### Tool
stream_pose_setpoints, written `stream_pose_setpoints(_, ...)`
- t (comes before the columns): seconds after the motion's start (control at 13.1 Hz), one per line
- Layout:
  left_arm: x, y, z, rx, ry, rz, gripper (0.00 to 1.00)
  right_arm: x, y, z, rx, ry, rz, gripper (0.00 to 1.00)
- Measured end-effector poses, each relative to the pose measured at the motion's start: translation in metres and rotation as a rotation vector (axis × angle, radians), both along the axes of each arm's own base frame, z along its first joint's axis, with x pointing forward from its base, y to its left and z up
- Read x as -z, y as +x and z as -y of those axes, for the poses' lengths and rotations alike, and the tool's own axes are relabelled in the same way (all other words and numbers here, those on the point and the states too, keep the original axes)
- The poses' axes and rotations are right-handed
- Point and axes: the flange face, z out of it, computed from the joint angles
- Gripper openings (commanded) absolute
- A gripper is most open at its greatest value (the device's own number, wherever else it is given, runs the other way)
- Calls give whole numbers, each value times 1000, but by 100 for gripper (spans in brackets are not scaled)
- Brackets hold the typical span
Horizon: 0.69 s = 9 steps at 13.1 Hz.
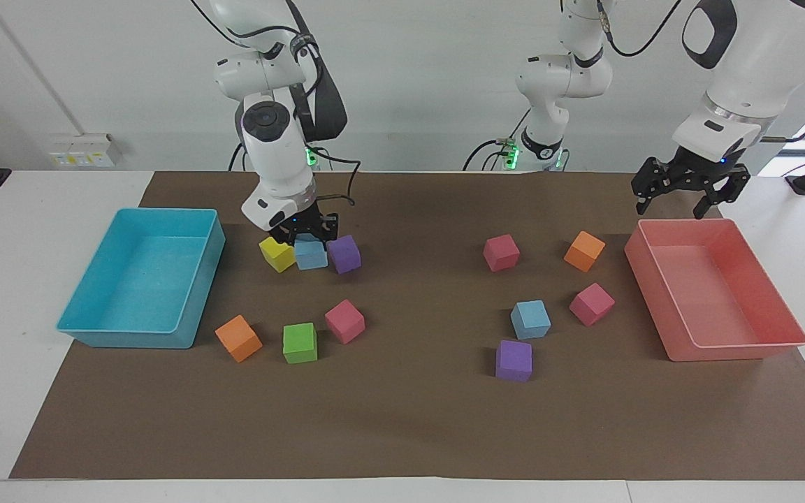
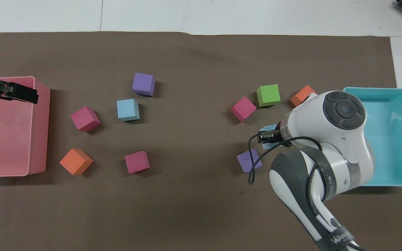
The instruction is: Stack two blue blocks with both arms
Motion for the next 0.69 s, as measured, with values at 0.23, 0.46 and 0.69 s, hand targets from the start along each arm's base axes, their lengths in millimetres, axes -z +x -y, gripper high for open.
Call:
stream_pose_setpoints(0.23,19,28,19,-25,-13,26,100,-7,9,-33,-62,-27,-13,0)
stream_pose_setpoints(0.46,45,44,47,-39,-27,25,100,-3,21,-83,-86,-34,-9,0)
stream_pose_setpoints(0.69,71,54,76,-62,-35,21,100,16,32,-138,-20,-53,-22,0)
